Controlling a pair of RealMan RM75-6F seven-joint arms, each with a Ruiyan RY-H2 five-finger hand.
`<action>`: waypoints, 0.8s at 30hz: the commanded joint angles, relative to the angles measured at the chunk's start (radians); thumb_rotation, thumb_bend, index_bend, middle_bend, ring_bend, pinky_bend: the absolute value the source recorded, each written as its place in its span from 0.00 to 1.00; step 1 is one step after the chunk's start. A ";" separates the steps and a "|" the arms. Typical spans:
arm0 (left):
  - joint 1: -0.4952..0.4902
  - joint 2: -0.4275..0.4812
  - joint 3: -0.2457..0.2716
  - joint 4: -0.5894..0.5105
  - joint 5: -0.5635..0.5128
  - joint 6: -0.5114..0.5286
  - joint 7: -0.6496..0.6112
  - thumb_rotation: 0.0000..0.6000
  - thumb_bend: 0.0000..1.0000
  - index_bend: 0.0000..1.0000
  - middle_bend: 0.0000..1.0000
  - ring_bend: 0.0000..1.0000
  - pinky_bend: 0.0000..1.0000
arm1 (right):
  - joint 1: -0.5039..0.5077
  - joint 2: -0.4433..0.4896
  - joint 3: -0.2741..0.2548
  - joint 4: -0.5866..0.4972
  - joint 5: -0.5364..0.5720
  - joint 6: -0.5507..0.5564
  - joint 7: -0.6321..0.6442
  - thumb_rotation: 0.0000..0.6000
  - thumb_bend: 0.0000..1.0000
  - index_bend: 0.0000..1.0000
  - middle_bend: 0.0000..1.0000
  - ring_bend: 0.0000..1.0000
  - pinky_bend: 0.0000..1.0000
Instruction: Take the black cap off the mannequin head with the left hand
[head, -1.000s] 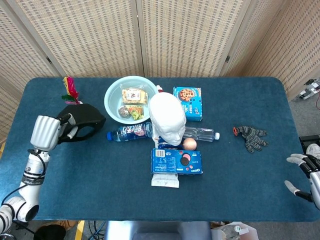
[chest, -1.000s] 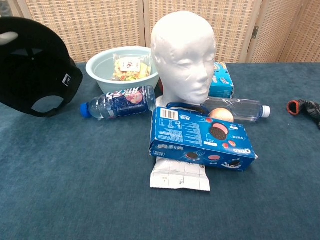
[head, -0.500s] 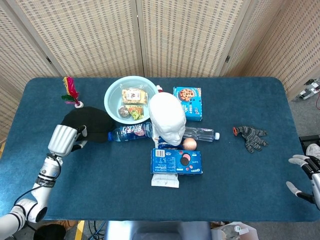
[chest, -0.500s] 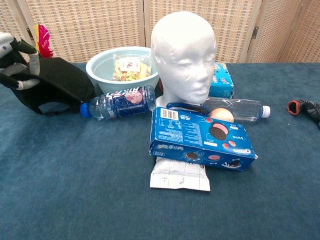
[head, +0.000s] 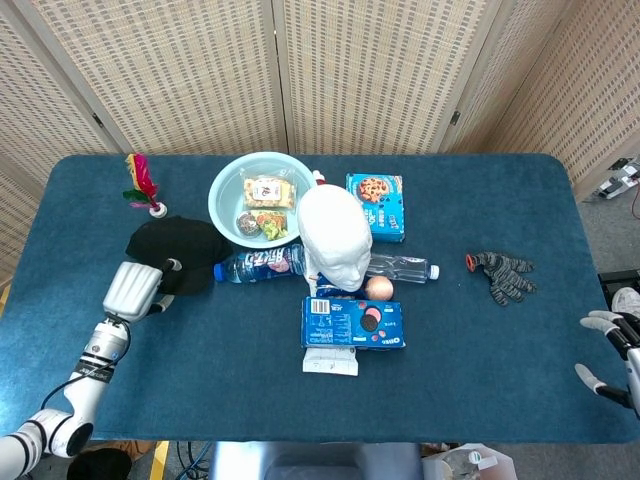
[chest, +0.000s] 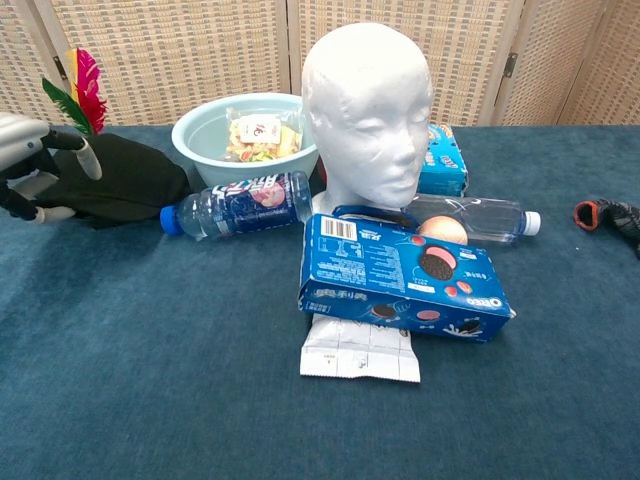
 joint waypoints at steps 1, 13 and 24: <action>0.021 0.101 -0.009 -0.178 -0.121 -0.063 0.145 1.00 0.12 0.16 0.82 0.95 1.00 | 0.002 -0.002 0.000 0.001 -0.001 -0.003 0.000 1.00 0.20 0.33 0.30 0.23 0.32; 0.099 0.187 -0.018 -0.369 -0.228 0.050 0.242 1.00 0.05 0.00 0.45 0.59 1.00 | 0.006 0.000 0.001 0.000 0.002 -0.010 -0.004 1.00 0.20 0.33 0.30 0.23 0.32; 0.228 0.227 0.019 -0.429 -0.120 0.240 0.143 1.00 0.05 0.01 0.19 0.29 0.57 | 0.024 0.013 -0.004 -0.006 -0.012 -0.038 -0.016 1.00 0.20 0.33 0.30 0.23 0.32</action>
